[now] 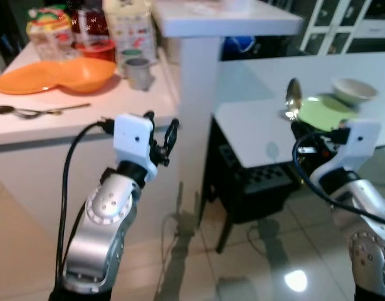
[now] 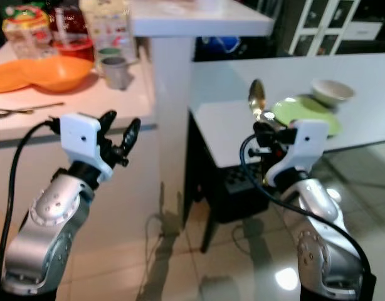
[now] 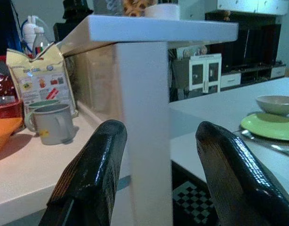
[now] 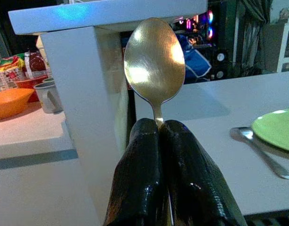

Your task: Setting the table

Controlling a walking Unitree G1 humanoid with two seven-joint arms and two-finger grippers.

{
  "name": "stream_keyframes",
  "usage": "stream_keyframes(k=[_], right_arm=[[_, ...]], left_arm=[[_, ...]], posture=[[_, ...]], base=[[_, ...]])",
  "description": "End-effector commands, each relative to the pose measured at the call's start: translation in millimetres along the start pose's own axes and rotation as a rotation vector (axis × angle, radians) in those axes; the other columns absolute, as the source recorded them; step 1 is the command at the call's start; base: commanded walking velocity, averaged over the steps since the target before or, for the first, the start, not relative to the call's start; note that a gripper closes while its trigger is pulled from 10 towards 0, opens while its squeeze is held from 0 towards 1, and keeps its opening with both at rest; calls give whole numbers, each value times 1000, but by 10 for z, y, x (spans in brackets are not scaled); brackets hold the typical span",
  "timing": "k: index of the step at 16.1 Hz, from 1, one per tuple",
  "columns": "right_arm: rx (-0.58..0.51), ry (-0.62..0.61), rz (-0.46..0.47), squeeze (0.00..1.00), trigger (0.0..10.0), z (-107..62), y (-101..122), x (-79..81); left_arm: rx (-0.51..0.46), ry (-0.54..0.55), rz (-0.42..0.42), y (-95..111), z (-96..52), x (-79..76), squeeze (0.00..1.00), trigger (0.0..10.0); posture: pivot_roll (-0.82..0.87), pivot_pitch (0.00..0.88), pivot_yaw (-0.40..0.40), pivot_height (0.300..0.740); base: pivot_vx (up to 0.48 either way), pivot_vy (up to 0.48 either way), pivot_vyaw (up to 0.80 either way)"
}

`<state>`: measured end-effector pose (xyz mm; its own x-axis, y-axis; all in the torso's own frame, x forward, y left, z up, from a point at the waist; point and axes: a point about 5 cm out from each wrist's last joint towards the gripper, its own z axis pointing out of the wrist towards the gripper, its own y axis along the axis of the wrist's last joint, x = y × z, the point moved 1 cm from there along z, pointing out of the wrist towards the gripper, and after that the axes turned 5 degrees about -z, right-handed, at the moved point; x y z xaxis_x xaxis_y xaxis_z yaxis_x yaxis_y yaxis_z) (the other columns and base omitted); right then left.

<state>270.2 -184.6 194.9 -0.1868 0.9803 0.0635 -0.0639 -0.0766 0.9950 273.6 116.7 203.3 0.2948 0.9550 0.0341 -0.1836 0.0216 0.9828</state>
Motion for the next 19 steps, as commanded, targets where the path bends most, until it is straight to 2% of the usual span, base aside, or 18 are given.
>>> stream_keyframes(k=[1,2,3,4,6,9,11,14,17,19], right_arm=[[-29,13,-4,0,10000,19,61,35],[-30,11,-4,0,10000,19,61,31],[-28,2,7,0,10000,22,54,22],[-27,0,10,0,10000,25,48,22],[-25,-3,12,0,10000,27,44,23],[-21,-16,21,0,10000,39,44,5],[-9,-9,27,0,10000,52,42,7],[9,6,21,0,10000,54,17,13],[20,-1,16,0,10000,54,3,-12],[25,-8,8,0,10000,58,-3,-34]], left_arm=[[4,7,14,-3,-8,40,0,10000],[3,6,13,-2,-7,40,0,10000],[44,11,-79,-35,6,36,0,10000],[60,16,-83,-53,14,47,0,10000],[59,63,-61,-55,23,107,0,10000],[37,99,-68,-18,38,165,0,10000],[57,105,-56,-35,46,186,0,10000],[39,92,-11,-24,38,174,0,10000],[33,94,-19,-17,24,190,0,10000],[30,90,-18,-14,25,185,0,10000]], posture=[[16,0,-19,740],[16,0,-19,740],[17,0,-18,740],[18,0,-17,740],[17,0,-17,740],[17,0,-16,740],[16,0,-16,740],[18,0,-22,740],[20,0,-23,740],[20,0,-24,740]], base=[[0,-439,0],[0,-439,0],[0,480,0],[0,480,0],[0,480,0],[0,0,0],[0,0,0],[0,0,0],[326,0,-800],[358,0,0]])
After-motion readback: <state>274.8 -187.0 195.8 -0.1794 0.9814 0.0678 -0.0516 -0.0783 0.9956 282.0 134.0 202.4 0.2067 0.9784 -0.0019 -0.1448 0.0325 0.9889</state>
